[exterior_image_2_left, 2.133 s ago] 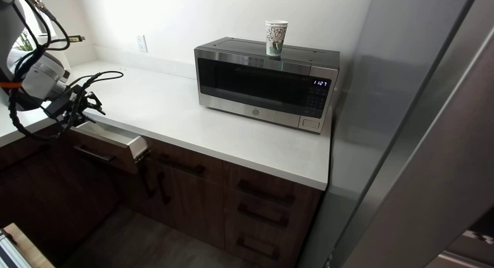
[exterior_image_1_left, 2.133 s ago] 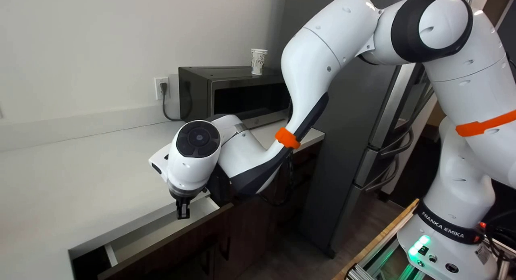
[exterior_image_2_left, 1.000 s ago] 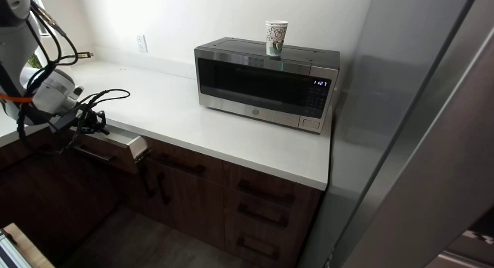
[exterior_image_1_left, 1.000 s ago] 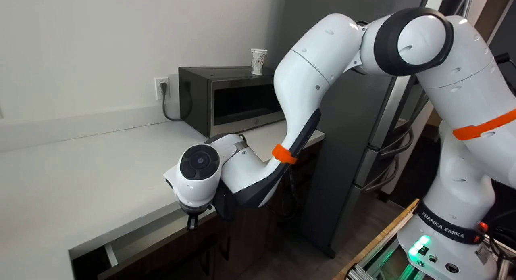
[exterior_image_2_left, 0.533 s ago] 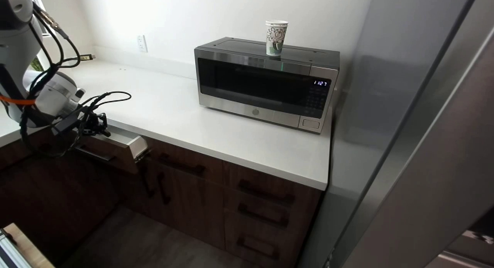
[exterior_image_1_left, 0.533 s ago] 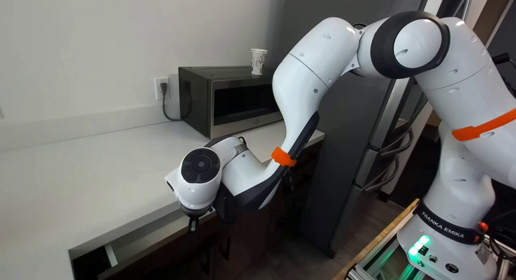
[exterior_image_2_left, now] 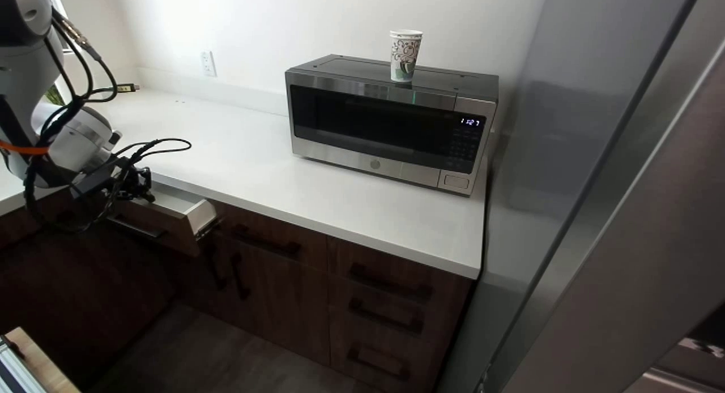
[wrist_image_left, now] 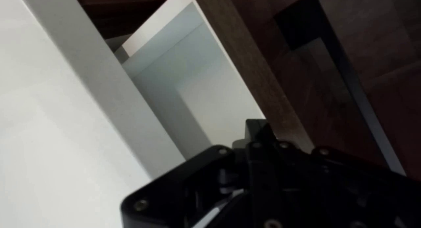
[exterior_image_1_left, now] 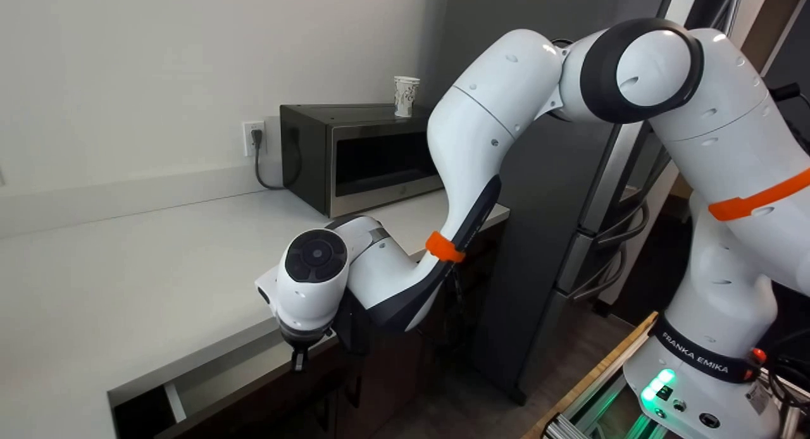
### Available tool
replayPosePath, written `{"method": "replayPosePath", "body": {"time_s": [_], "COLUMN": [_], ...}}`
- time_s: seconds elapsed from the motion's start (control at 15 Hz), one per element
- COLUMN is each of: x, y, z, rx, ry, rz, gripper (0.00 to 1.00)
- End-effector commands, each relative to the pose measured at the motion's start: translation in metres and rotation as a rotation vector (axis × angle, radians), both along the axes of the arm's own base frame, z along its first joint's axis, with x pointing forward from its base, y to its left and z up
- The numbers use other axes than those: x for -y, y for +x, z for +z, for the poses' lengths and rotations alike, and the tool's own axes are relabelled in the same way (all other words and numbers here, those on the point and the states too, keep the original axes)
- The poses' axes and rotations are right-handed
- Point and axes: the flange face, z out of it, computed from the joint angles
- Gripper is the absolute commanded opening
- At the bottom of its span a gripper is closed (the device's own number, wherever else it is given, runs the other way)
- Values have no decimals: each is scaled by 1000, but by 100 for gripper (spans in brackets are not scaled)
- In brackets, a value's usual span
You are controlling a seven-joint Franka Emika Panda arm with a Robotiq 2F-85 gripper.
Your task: Completely open the drawer to the left
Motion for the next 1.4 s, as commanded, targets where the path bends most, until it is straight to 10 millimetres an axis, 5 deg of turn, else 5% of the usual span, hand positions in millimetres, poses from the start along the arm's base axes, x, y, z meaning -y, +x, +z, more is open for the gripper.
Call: {"method": "replayPosePath", "body": {"time_s": [0.0,1.07,1.33], "x": [-5,17,18], "y": [-20,-89,-76], "z": [-1,8,34], "rx": [-133,-624,-514], "ry": [45,88,72], "rz": [35,72,51], "gripper": [0,0,0]}}
